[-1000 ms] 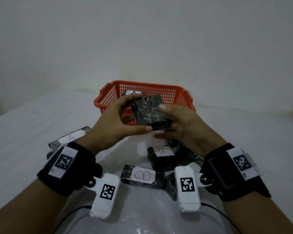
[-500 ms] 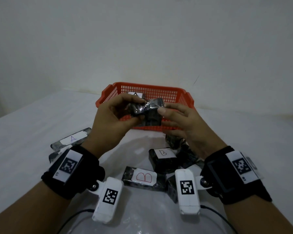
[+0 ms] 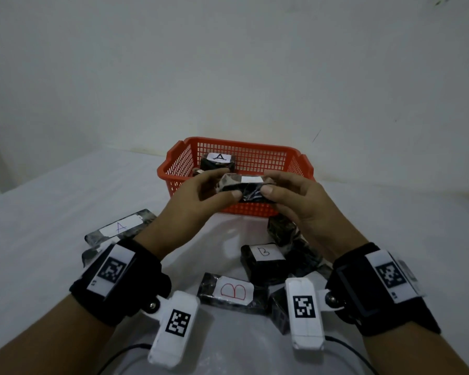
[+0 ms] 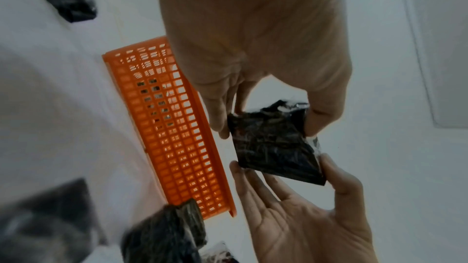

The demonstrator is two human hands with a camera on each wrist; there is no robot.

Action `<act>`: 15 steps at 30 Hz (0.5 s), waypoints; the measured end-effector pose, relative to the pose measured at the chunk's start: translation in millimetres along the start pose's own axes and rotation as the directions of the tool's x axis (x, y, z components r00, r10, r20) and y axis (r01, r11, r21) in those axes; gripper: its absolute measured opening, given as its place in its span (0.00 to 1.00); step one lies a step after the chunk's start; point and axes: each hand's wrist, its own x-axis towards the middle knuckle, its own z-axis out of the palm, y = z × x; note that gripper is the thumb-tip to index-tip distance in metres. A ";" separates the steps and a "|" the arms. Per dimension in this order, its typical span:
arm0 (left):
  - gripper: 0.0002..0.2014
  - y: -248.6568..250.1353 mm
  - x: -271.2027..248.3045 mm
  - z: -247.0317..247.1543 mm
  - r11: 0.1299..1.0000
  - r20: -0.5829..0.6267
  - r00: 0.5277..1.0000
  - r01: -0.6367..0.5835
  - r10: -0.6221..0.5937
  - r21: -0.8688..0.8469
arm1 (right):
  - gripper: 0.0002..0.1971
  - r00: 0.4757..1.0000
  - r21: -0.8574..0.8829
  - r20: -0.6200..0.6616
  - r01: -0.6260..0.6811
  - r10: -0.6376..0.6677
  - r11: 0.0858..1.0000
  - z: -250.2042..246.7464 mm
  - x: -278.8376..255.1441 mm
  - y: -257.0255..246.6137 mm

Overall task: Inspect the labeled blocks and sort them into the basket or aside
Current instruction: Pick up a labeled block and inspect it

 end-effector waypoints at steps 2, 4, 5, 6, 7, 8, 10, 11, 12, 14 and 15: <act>0.34 0.4 0.5 1.3 0.999 -0.043 0.999 -0.015 0.013 -0.049 | 0.29 0.999 -0.031 0.053 0.009 -0.007 0.999 2.7 -0.6 -2.2; 0.39 -1.4 1.2 1.4 0.999 -0.057 0.998 -0.030 0.028 -0.036 | 0.32 0.998 -0.059 0.062 0.024 -0.020 0.998 5.5 -1.5 -2.1; 0.41 -3.7 1.9 -0.5 0.999 -0.047 0.999 -0.023 0.021 -0.041 | 0.36 0.999 -0.082 0.041 0.031 -0.028 0.996 6.5 -1.2 -1.3; 0.43 -4.7 2.1 -1.7 0.998 -0.025 1.000 -0.006 0.005 -0.064 | 0.38 0.999 -0.113 0.014 0.040 -0.039 0.993 6.8 -0.3 0.1; 0.44 -5.1 2.1 -2.5 0.995 0.002 1.000 0.010 -0.010 -0.097 | 0.39 0.999 -0.139 -0.009 0.049 -0.051 0.989 7.1 -0.5 0.3; 0.44 -4.9 1.3 -2.7 0.993 0.025 1.000 0.019 -0.016 -0.119 | 0.41 0.998 -0.152 -0.025 0.057 -0.061 0.987 7.4 -0.4 1.0; 0.43 -4.4 1.3 -1.5 0.994 0.015 1.000 0.005 -0.003 -0.111 | 0.42 0.998 -0.152 -0.023 0.053 -0.058 0.987 6.9 -1.2 0.4; 0.42 -4.4 2.0 -1.7 0.995 -0.010 1.000 -0.012 0.011 -0.103 | 0.41 0.999 -0.142 -0.003 0.049 -0.050 0.989 6.1 -1.8 -0.1; 0.40 -4.0 2.5 -2.2 0.994 -0.031 0.999 -0.021 0.018 -0.105 | 0.38 0.999 -0.125 0.029 0.049 -0.046 0.991 5.4 -2.1 -0.2; 0.39 -3.7 3.4 -5.4 0.989 -0.031 0.999 -0.015 0.010 -0.148 | 0.32 0.997 -0.092 0.067 0.041 -0.035 0.995 5.4 -3.0 -1.2; 0.40 -4.1 3.8 -7.4 0.985 -0.008 1.000 -0.003 0.002 -0.171 | 0.33 0.997 -0.092 0.060 0.044 -0.039 0.995 5.5 -3.1 -1.6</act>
